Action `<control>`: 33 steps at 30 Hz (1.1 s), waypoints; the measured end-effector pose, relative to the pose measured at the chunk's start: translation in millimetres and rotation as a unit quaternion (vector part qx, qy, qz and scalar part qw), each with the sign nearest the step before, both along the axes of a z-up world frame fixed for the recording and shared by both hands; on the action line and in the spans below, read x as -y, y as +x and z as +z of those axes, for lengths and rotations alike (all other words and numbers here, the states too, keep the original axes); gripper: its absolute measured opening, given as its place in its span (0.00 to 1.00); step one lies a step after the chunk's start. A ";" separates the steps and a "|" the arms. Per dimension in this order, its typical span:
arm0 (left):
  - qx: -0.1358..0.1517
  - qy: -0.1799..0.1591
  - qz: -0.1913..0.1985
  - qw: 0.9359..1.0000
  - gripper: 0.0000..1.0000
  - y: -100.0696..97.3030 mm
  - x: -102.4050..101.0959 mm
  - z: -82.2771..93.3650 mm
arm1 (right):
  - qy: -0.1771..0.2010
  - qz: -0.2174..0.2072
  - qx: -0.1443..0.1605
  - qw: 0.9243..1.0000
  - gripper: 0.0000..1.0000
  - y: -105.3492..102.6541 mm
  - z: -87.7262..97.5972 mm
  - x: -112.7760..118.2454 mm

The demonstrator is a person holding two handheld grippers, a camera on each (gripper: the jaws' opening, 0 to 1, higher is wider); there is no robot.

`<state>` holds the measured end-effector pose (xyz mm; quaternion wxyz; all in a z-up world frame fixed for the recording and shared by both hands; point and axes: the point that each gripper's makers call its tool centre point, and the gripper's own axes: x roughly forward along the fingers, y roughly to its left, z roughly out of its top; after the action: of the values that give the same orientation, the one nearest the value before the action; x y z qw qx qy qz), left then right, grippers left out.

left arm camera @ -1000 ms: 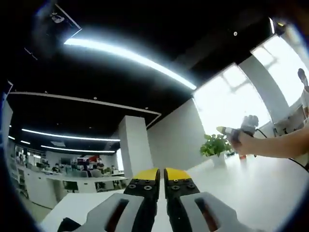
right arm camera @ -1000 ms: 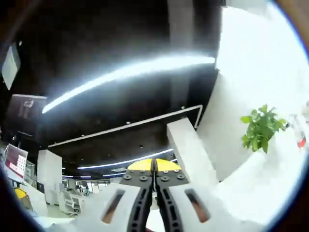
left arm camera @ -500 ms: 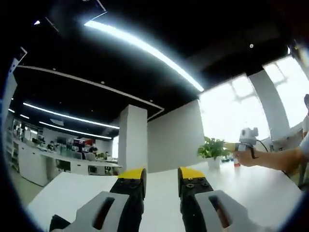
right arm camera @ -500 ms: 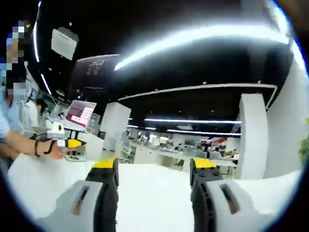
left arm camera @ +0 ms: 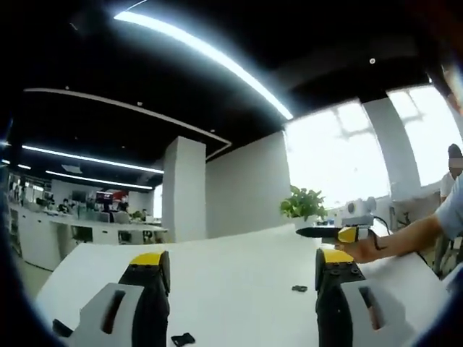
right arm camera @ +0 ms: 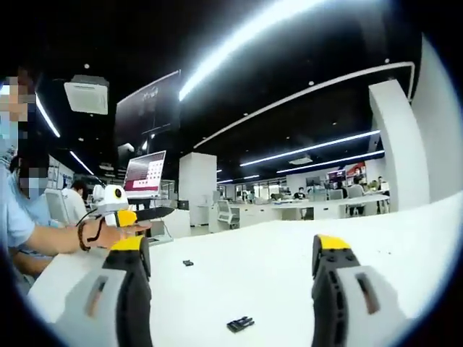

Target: Snap the two parts of the plastic buckle together until the buckle closes and remains connected.

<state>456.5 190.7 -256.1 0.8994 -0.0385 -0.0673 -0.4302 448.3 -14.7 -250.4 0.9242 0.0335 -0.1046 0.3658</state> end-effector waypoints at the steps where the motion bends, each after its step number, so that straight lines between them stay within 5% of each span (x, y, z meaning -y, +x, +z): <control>1: -0.006 0.004 -0.001 1.000 0.85 0.0 1.3 -3.5 | 0.001 -0.001 0.000 1.000 0.96 -0.8 0.7 0.8; 13: -0.038 0.009 -0.034 0.999 0.96 -11.0 20.3 -19.9 | 0.011 0.007 0.015 1.000 0.96 -16.9 0.7 -4.1; 25: -0.039 0.006 -0.055 0.998 0.91 -15.3 27.0 -23.0 | 0.035 0.001 0.011 0.999 0.96 -18.3 6.0 8.1; 33: -0.020 0.053 -0.019 0.998 0.90 -2.9 17.4 -29.0 | 0.053 -0.009 0.001 0.999 0.93 -13.2 6.5 17.1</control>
<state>453.6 173.3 -285.1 0.8931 -0.0006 -0.0261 -0.4492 435.1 -31.8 -243.9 0.9241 0.0812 -0.1250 0.3518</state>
